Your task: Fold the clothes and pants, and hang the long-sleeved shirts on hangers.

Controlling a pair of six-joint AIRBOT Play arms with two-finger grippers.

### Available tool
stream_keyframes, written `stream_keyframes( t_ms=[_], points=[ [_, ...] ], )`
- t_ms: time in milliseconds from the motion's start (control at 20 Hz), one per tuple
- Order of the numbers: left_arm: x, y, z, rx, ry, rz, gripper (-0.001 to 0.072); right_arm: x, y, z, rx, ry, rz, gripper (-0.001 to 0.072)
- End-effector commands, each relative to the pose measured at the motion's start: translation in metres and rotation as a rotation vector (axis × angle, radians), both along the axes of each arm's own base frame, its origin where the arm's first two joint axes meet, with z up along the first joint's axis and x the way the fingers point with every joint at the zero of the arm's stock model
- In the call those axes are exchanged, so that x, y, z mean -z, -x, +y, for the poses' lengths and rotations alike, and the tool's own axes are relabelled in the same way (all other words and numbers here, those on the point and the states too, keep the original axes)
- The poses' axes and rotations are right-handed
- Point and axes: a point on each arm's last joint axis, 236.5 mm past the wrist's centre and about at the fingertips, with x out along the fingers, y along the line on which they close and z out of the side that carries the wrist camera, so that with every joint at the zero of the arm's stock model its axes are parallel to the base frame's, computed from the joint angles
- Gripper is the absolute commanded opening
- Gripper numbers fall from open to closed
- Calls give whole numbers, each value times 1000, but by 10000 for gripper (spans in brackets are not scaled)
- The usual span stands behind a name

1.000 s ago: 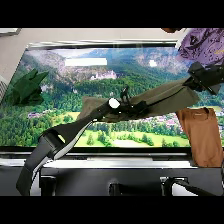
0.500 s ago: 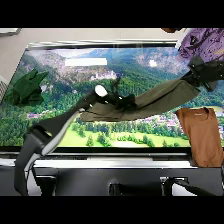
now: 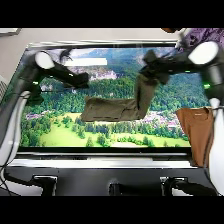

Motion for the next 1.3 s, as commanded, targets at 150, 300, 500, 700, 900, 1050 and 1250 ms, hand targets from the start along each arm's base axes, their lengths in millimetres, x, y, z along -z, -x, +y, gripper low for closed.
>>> stream_keyframes(
  t_ms=[150,300,500,700,900,1050,1250],
  points=[
    [-50,3,88,-143,-62,-64,15,37,4,116,-72,-84,33,26],
    [-48,7,95,-150,-69,-43,15,63,5,144,-94,-83,60,26],
    [-48,7,96,-150,-69,-42,15,101,3,158,-103,-63,113,26],
    [-48,7,96,-151,-70,-41,15,123,-3,161,-95,-55,140,26],
    [-48,6,98,-154,-70,-41,15,130,-3,167,-95,-61,144,26],
    [-48,6,98,-154,-70,-41,15,130,7,182,-126,-52,130,26],
    [-48,6,98,-154,-70,-40,16,145,8,191,-129,-40,142,28]
  ],
)
